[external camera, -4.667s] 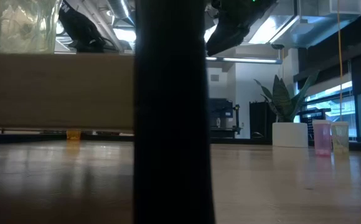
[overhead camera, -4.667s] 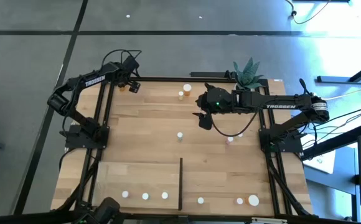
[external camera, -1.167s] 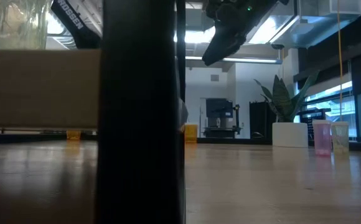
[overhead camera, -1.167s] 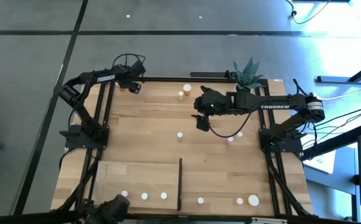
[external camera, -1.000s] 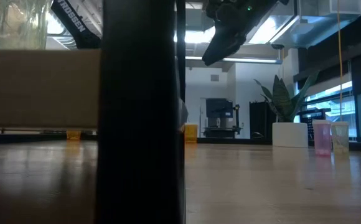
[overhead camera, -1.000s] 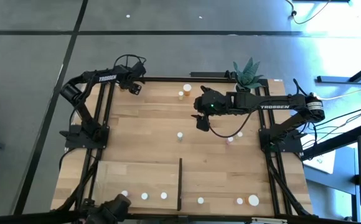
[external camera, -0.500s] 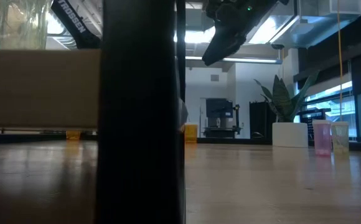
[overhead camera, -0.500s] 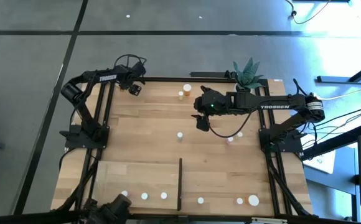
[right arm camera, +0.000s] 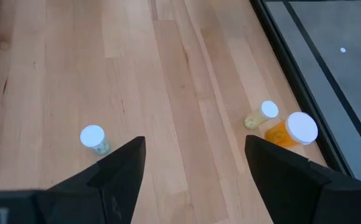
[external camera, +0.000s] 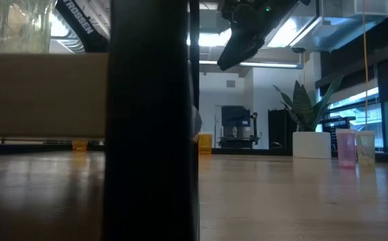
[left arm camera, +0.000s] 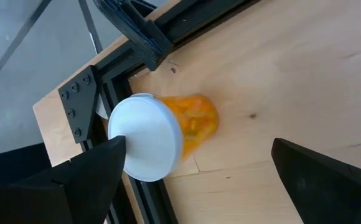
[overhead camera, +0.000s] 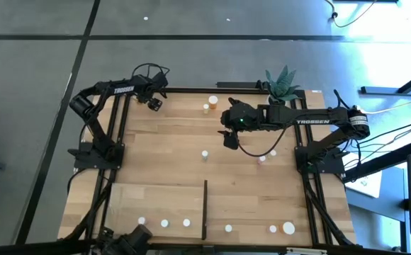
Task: Pick and place medicine bottles onto shelf by color
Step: Put the top left orange pill bottle on the shelf
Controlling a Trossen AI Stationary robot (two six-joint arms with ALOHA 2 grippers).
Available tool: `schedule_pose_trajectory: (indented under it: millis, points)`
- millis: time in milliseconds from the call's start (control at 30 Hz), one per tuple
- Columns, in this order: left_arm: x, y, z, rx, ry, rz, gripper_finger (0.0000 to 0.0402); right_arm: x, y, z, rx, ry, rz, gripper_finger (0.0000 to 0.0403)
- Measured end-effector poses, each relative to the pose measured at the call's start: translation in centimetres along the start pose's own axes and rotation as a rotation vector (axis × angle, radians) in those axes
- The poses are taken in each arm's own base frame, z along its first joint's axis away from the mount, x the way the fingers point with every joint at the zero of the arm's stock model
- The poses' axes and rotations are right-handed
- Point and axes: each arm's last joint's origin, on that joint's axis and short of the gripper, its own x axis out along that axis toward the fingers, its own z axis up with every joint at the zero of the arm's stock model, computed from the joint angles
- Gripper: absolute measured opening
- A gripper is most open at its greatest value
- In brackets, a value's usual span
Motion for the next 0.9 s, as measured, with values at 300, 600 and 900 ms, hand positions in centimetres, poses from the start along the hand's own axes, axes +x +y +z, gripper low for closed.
schedule_pose_trajectory:
  millis: [300,600,900]
  points:
    - [-1.5,-0.9,-0.5,0.027,-0.037,-0.056,0.0389,0.0,0.0,0.0,0.0,0.0,0.0,0.0278]
    - [-3.5,-0.5,-0.8,0.015,-0.105,-0.084,0.0389,0.0,0.0,0.0,0.0,-0.001,0.0,0.0278]
    - [-2.8,1.6,-0.4,-0.064,-0.076,-0.137,0.0389,0.0,0.0,0.0,0.005,0.0,0.0,0.0278]
